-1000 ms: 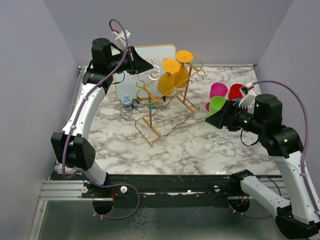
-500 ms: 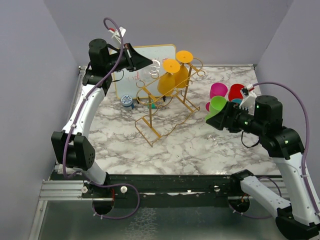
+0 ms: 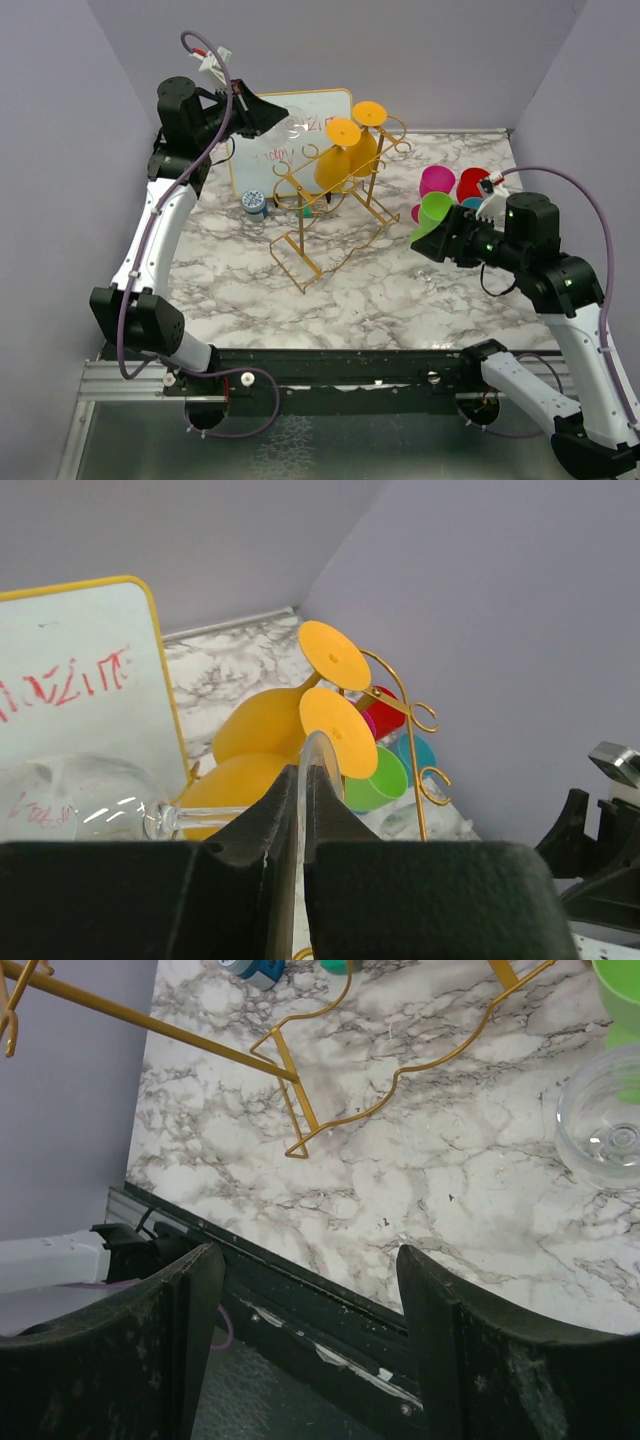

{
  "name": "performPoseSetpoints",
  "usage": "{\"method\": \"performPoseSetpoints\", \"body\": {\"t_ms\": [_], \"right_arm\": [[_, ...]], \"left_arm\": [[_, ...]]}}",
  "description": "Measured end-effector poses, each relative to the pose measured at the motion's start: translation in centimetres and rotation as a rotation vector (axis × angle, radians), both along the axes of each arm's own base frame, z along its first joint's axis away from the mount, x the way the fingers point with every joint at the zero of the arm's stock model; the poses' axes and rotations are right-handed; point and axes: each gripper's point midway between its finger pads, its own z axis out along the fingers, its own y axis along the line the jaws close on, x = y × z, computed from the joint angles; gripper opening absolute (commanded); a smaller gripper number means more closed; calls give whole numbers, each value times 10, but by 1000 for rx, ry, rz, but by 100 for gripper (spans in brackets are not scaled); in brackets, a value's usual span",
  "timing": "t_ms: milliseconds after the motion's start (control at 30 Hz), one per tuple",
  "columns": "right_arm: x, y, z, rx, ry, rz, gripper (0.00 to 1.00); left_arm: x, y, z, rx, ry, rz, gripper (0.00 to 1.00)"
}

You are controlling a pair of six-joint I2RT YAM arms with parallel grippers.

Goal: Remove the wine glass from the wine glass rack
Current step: Pick up the wine glass from the wine rack.

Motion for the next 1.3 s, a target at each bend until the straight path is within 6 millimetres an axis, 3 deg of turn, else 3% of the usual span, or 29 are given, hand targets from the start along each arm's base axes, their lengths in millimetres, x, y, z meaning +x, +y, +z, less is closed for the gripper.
{"method": "performPoseSetpoints", "body": {"t_ms": [167,333,467,667,1033,1200,1300], "right_arm": [[0,0,-3,1,0,1,75],[0,1,-9,-2,10,3,75],[2,2,-11,0,9,7,75],[6,6,-8,22,-24,21,75],[6,12,17,100,-155,41,75],[6,13,17,124,-153,30,75],[6,14,17,137,-152,23,75]], "left_arm": [[-12,26,16,43,-56,132,0],[-31,57,15,43,-64,250,0],[-39,72,12,37,-47,310,0],[-68,74,9,23,-20,320,0],[-155,83,-19,28,27,361,0],[-176,71,-39,15,63,273,0],[-184,62,-62,14,116,204,0]]}}
